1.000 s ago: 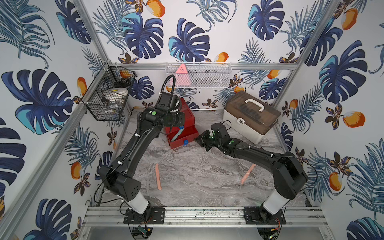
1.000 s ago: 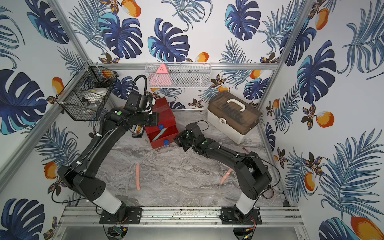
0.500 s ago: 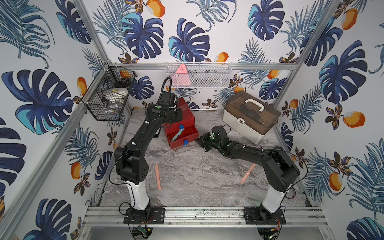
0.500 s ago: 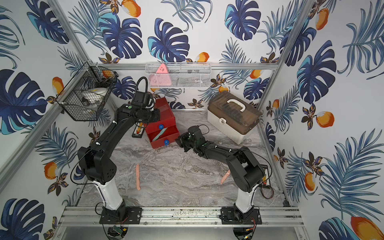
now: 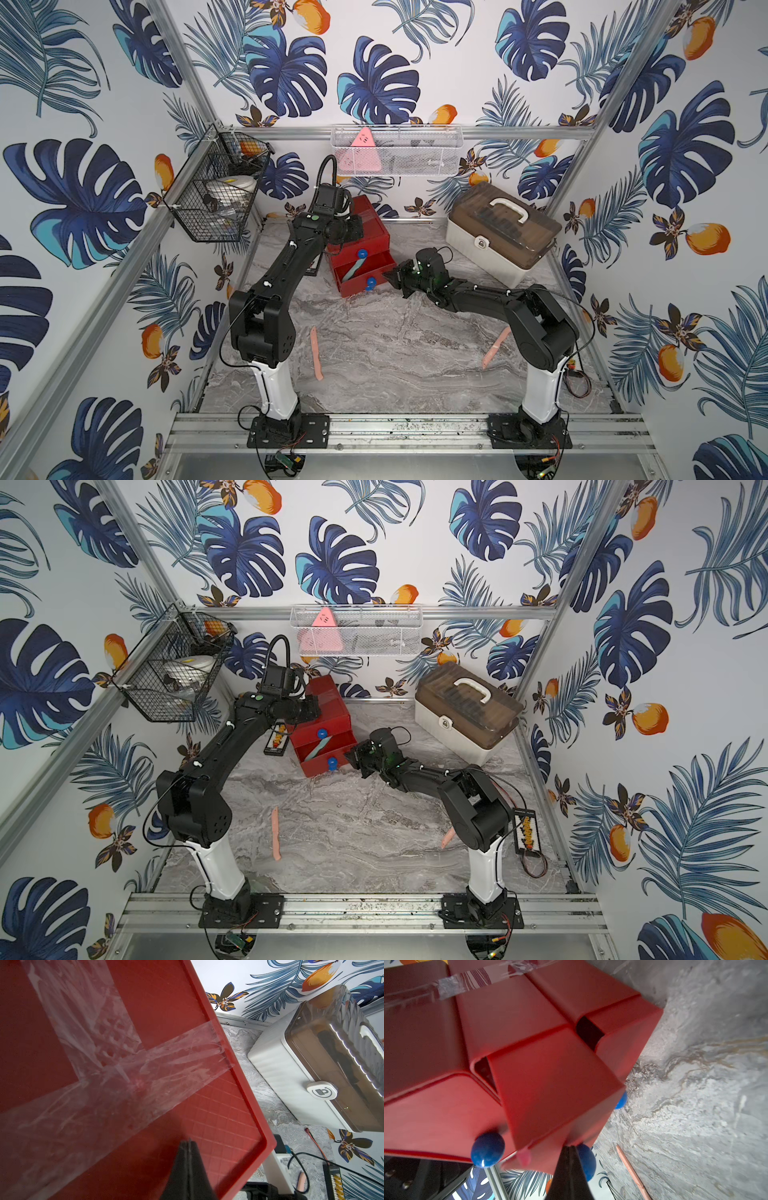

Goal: Place the fruit knives into the drawer by color
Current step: Close the drawer in the storage box.

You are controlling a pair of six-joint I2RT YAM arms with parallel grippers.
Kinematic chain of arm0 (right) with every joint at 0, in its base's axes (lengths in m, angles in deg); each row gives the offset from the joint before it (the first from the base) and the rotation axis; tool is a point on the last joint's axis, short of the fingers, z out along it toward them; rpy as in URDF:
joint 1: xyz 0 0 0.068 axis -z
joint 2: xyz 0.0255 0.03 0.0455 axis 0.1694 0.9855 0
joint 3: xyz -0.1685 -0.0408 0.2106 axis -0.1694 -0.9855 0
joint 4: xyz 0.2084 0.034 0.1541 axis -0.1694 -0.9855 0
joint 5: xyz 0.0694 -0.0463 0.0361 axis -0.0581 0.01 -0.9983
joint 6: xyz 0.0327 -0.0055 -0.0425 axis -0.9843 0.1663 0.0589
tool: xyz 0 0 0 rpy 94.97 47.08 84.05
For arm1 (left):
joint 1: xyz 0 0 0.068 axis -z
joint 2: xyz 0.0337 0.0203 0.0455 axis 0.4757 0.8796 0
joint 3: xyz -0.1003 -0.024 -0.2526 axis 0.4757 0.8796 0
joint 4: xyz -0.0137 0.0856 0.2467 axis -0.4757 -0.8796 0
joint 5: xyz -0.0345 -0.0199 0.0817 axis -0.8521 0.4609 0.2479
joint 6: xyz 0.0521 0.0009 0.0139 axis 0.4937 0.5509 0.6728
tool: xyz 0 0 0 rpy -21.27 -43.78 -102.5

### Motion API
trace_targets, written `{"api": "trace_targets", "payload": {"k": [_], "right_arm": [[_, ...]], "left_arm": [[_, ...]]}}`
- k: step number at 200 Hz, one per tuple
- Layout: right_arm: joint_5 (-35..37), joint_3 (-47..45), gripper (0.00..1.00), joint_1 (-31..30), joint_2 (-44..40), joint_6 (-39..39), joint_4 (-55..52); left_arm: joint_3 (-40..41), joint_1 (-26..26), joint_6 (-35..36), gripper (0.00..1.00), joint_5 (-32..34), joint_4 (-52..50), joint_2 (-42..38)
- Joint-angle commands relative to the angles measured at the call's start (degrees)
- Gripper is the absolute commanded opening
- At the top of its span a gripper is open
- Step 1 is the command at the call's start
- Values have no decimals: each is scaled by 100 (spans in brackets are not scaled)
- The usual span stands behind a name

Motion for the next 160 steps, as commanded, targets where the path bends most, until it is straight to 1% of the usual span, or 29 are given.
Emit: {"api": "trace_targets", "payload": {"k": [1,39,44,85,114,160], "right_arm": [[19,197,0,-12,179,-79,288],[-4,539,0,-23,401,-96,341],[-4,577,0,-25,577,-96,365],[-66,919,0,-27,909,-122,444],[-95,1045,0,-30,1115,-224,684],[-148,1170,0,-27,1193,-228,879]], "left_arm": [[80,-26,-40,0,11,-561,69],[136,-44,-49,0,-16,-550,52],[138,-44,-51,0,-16,-556,53],[165,-53,-66,0,-33,-539,42],[188,-53,-66,0,-42,-530,23],[205,-62,-48,0,-50,-541,-27]]}}
